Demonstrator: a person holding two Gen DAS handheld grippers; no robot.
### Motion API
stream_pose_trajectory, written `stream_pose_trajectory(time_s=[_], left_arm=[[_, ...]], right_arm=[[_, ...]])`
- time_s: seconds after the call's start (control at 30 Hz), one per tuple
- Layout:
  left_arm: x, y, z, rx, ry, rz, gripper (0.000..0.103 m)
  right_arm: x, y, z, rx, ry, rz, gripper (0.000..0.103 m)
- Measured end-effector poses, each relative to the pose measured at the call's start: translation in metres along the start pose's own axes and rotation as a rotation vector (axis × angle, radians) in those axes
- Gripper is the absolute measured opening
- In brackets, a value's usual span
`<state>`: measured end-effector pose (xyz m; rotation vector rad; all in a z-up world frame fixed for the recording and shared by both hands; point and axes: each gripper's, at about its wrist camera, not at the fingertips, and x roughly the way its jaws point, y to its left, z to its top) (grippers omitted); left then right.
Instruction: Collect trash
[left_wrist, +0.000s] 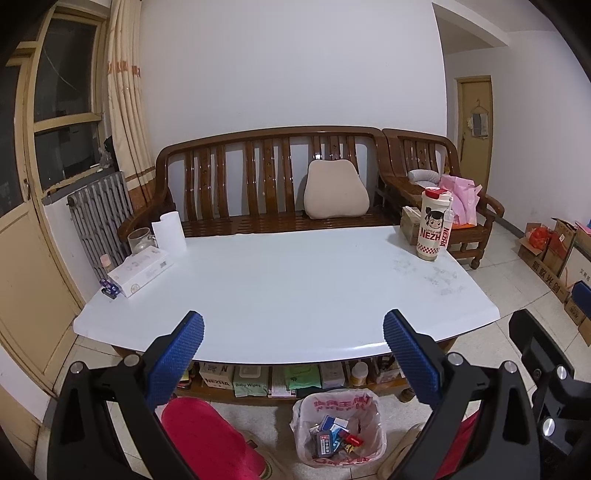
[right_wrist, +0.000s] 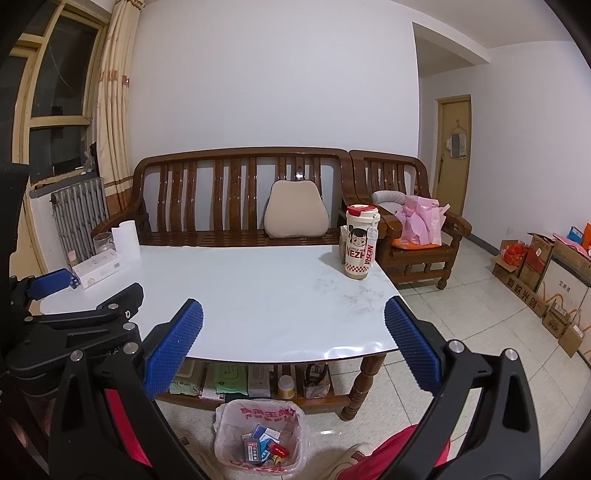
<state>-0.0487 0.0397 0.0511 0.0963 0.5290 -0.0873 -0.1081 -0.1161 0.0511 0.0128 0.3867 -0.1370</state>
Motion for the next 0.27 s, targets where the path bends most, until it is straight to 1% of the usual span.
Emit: stream_pose_trajectory(time_s=[0.27], left_arm=[[0.0006, 0.0010, 0.0028, 0.001, 0.008, 0.007, 0.095]], right_arm=[[0.0015, 0.0012, -0.0007, -0.001, 0.005, 0.000, 0.096]])
